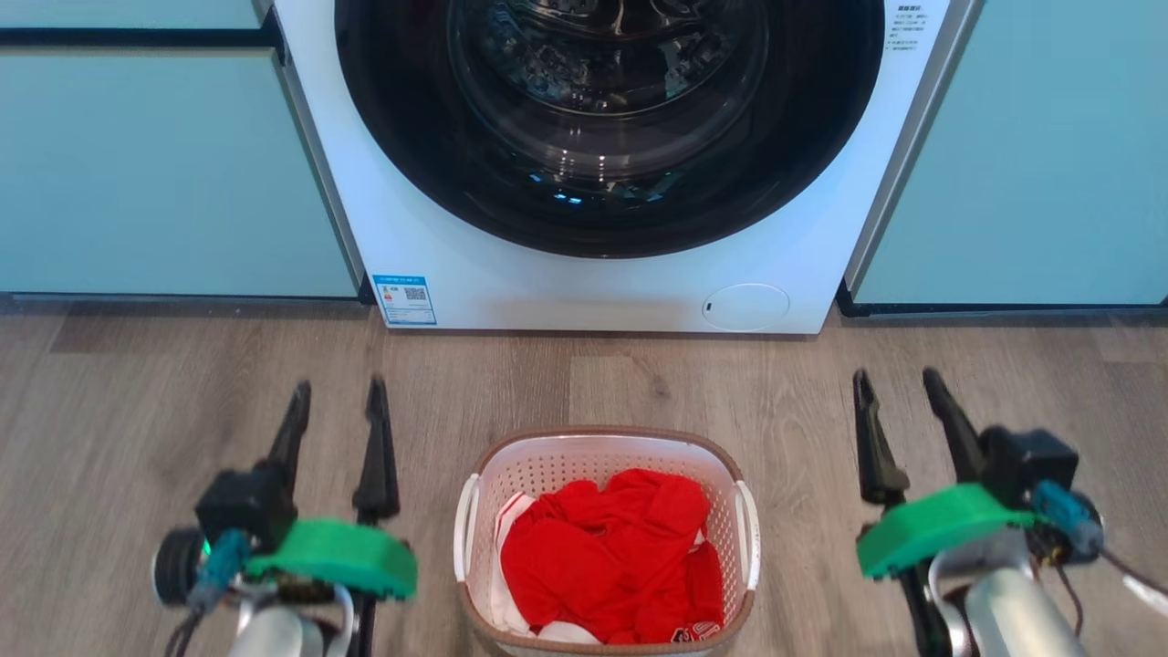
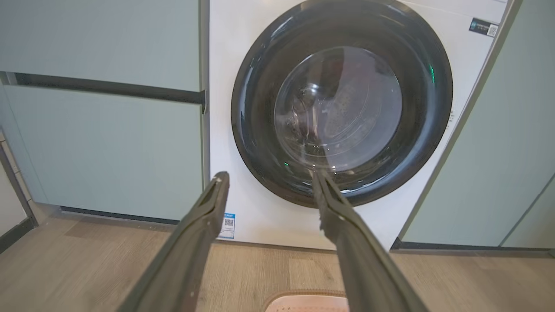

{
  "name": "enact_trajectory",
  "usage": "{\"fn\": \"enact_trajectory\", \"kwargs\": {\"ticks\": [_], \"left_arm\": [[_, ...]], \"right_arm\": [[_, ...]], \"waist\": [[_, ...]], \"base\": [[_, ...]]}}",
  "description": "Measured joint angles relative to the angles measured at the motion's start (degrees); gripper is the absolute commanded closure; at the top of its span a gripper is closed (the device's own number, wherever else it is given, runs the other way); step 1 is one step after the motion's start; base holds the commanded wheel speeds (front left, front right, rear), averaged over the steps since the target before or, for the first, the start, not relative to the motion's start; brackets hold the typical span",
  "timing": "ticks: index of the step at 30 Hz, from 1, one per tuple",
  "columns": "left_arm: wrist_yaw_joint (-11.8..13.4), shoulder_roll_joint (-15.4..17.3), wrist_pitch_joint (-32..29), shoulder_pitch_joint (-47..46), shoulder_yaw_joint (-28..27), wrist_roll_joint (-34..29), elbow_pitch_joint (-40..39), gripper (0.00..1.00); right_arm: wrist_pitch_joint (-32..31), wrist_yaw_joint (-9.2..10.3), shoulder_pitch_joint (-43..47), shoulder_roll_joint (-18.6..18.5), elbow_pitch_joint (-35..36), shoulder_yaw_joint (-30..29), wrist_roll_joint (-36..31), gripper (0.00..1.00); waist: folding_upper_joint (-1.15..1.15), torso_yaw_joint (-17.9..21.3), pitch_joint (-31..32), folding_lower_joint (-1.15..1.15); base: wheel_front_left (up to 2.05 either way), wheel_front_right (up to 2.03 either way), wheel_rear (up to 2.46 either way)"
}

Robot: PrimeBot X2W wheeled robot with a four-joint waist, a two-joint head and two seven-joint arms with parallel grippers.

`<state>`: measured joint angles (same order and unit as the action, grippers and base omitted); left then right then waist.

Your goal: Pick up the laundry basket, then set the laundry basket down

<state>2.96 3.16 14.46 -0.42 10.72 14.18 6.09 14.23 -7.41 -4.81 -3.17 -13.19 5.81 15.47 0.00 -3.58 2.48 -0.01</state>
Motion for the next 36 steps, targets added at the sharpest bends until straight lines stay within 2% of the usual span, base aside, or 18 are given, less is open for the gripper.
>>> {"fn": "enact_trajectory", "kwargs": {"ticks": [2,5,11,19,36], "left_arm": [[-0.92,-0.01,0.00,1.45,0.03,0.89,1.96,0.00],[-0.87,-0.01,-0.01,3.02,0.09,2.38,4.09,0.00],[-1.01,-0.02,-0.01,3.25,0.40,2.35,4.01,0.00],[-2.49,-0.02,-0.01,3.41,0.15,2.82,2.05,0.00],[-2.97,-0.02,-0.01,3.45,0.07,2.13,2.07,0.00]], "right_arm": [[0.00,0.00,1.91,0.02,0.48,0.02,0.45,0.00],[0.00,0.00,4.22,0.10,0.51,0.24,-0.49,0.00],[0.00,0.00,5.14,0.37,0.44,0.54,-0.87,0.00],[0.00,0.00,5.13,0.42,1.20,1.16,-1.42,0.00],[0.00,0.00,5.12,0.48,1.22,1.15,-1.41,0.00]], "waist": [[0.00,-0.02,0.17,0.00],[0.00,0.08,0.40,0.00],[0.00,0.33,0.43,0.00],[0.00,0.32,0.04,0.00],[0.00,0.46,-0.35,0.01]], "base": [[0.00,0.00,0.00],[0.00,0.00,0.00],[0.00,0.00,0.00],[0.00,0.00,0.00],[0.00,0.00,0.00]]}}
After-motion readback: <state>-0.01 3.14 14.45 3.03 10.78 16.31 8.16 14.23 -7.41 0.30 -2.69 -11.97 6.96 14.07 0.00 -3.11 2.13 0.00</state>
